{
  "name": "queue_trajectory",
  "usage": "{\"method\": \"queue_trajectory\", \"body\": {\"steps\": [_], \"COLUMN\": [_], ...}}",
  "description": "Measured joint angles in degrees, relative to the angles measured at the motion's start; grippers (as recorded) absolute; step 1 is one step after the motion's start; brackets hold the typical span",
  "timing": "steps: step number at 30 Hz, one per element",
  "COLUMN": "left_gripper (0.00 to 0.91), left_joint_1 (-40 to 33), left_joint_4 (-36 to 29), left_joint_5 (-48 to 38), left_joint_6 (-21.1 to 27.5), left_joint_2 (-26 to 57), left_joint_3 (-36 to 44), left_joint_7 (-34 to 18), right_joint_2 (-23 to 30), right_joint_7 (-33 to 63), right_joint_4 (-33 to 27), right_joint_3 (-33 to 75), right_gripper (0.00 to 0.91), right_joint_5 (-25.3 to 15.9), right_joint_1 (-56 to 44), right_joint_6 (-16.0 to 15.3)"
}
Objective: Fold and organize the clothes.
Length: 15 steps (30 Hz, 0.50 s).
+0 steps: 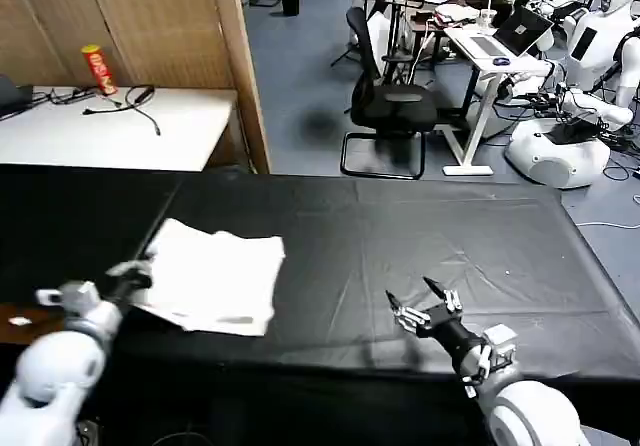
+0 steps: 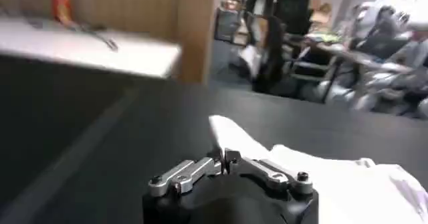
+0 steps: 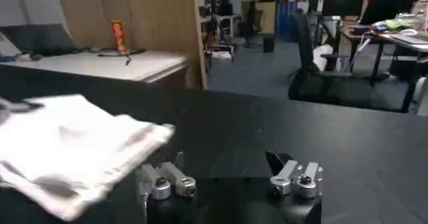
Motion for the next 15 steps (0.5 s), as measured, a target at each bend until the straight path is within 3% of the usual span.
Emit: {"method": "queue_trajectory", "body": {"steps": [8, 15], "left_gripper": [0.000, 0.000], "left_joint_1": [1.9, 1.2], "left_joint_4": [-5.4, -11.7], "left_joint_5": [4.4, 8.2], "left_joint_6": [1.4, 2.9], "left_joint_2": [6.6, 1.3], "left_joint_3": [-5.6, 3.9], "left_joint_7": [-2.0, -4.0], "right_joint_2": [0.6, 0.6], "right_joint_7": [0.0, 0.0], "right_joint_4": [-0.6, -0.1], "right_joint_3": [-0.6, 0.6], "right_gripper": [0.878, 0.878], "right_joint_5": [-0.6, -0.7], "right_joint_1": [0.2, -1.2], "right_joint_6": [0.1, 0.1]}}
